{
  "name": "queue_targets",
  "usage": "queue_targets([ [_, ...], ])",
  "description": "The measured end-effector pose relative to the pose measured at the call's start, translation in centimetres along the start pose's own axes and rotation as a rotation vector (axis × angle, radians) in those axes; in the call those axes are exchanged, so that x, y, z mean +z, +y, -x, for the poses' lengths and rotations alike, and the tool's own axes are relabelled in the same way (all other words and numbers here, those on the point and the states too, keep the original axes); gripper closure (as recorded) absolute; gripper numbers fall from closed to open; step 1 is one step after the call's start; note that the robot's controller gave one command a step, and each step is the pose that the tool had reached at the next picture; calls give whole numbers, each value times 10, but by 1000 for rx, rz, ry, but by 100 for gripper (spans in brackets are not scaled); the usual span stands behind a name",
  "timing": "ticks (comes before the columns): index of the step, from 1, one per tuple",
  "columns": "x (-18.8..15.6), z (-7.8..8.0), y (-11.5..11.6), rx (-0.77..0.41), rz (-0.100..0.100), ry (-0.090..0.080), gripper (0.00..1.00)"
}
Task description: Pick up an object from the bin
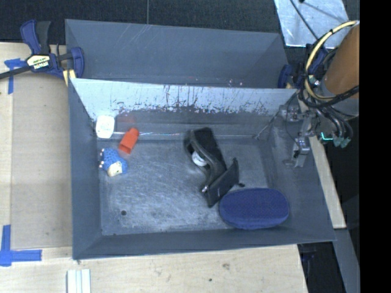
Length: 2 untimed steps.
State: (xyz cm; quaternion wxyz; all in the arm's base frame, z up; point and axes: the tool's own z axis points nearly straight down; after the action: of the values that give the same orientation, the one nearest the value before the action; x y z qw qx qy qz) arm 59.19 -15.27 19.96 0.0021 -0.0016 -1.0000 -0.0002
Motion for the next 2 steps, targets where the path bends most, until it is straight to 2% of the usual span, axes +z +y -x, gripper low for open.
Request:
queue_targets([
  [1,105,-88,70,-246,1,-1,0],
  [2,129,-101,129,-371,-3,-9,0],
])
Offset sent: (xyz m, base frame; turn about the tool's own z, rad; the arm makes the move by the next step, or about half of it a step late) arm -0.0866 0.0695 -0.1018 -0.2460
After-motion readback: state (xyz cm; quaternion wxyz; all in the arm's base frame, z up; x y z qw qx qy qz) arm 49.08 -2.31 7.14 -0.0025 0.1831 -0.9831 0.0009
